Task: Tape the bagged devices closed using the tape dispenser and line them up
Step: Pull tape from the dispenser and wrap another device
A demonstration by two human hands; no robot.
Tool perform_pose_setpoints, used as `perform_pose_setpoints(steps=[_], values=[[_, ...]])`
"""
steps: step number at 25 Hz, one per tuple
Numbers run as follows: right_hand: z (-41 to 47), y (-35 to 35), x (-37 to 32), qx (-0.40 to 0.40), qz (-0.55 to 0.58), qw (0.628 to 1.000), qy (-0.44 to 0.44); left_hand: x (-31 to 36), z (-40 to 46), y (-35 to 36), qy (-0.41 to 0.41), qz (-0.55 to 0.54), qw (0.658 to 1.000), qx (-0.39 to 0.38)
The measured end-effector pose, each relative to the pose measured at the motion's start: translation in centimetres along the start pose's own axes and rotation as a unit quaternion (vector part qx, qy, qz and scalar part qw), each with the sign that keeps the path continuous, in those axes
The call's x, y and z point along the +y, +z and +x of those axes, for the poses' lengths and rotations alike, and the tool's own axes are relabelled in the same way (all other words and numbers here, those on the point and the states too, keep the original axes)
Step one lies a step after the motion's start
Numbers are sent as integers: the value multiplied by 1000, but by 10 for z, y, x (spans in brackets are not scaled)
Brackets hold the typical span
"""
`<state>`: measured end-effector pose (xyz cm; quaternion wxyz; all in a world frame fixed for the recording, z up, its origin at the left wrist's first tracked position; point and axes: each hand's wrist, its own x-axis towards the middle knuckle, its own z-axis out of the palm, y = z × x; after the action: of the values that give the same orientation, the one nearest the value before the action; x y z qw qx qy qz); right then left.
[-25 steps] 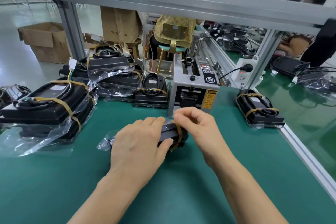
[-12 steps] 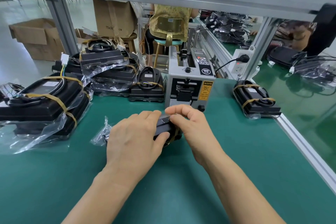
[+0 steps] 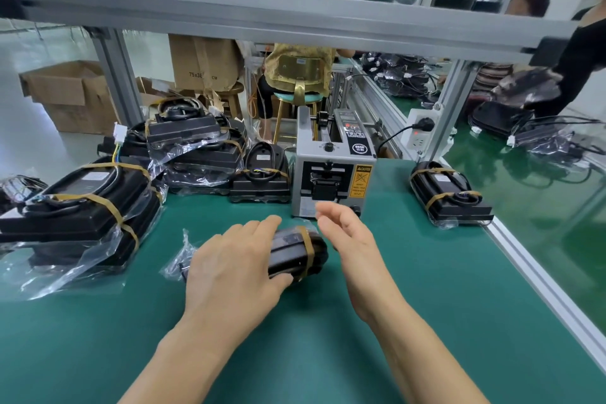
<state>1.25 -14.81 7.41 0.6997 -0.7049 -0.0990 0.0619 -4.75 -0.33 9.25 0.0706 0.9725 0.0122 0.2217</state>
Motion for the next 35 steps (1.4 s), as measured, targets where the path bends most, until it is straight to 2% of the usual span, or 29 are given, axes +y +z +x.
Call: perform_pose_setpoints(steps=[2,4,5,7,9,13,17,19,21,24,26,28,31,33,35], values=[[-9,-10,2,10,-5,1000,-9,-6,-6,-5,-20,-74,997,18],[-19,-16,3,12,-18,999,-29,-16,-12,-11,-61,-196,977,65],[-23,-17,3,9,-23,999,-37,-21,-15,-13,-83,-280,953,85],[-29,-16,4,-16,-35,998,-51,-31,-17,-12,-109,-446,883,99],[-32,-12,4,-44,-45,996,-68,-37,-19,-11,-107,-550,823,98],[-32,-9,-6,-66,-76,989,-107,-42,-25,-5,-92,-672,728,98],[-37,-5,-21,-128,-112,978,-123,-51,-30,9,-112,-756,639,86],[-39,0,-26,-145,-106,973,-143,-53,-32,15,-104,-784,609,62],[-38,4,-29,-147,-93,972,-160,-53,-33,19,-92,-796,597,41],[-36,6,-28,-130,-81,973,-175,-54,-32,18,-84,-789,608,21],[-35,7,-24,-108,-68,977,-171,-54,-30,12,-80,-765,639,16],[-33,9,-17,-93,-61,980,-166,-55,-29,0,-54,-703,707,43],[-31,13,-9,-90,-65,981,-158,-52,-20,-25,51,-544,830,111],[-29,15,-6,-95,-67,981,-157,-43,-12,-37,104,-474,868,109],[-27,17,-6,-104,-72,980,-157,-37,-6,-40,104,-459,879,78]])
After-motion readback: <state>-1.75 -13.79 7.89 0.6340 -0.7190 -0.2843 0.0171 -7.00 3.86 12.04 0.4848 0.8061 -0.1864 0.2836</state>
